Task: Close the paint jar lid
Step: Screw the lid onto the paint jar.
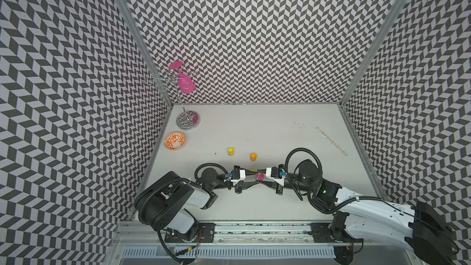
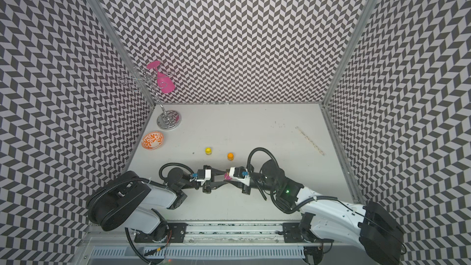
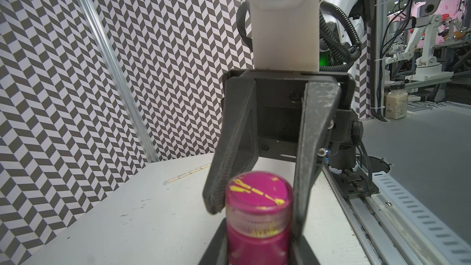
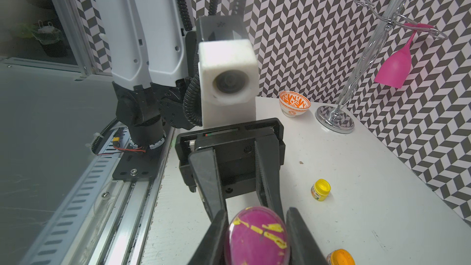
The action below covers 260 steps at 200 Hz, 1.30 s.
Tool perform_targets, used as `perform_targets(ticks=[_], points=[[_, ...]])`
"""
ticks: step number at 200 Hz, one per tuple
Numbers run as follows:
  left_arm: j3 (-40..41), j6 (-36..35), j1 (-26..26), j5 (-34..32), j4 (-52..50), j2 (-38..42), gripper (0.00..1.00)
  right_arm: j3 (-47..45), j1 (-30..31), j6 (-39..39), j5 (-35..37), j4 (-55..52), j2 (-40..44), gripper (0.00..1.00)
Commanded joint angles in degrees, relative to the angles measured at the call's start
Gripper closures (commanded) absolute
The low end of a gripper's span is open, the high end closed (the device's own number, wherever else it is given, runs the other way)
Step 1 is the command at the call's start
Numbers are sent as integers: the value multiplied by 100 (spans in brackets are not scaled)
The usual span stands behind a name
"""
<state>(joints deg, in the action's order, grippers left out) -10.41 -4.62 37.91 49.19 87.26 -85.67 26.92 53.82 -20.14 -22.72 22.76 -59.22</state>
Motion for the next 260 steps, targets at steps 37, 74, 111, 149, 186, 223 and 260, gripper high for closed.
perform_targets(ticks=[37,74,111,149,186,223,260], points=[[-70,-159,6,-428,247,208,70,154,-10,206,128,407,-89,79],[-26,-738,178,-1195,-534,735,71,327,60,725,601,384,-306,84],[53,-1154,390,-2162,-1010,1236,72,419,568,1388,1748,373,-569,85],[240,-1362,506,-3551,-1061,1608,72,770,1105,2447,3085,166,-1149,87],[417,-1449,550,-4547,-907,1750,72,1044,1429,3554,3790,217,-1733,88],[505,-1620,582,-5169,-744,1611,72,1455,1808,4251,4210,179,-2342,87],[505,-1594,578,-5222,-684,1566,72,1633,1930,4415,4363,157,-2594,83]])
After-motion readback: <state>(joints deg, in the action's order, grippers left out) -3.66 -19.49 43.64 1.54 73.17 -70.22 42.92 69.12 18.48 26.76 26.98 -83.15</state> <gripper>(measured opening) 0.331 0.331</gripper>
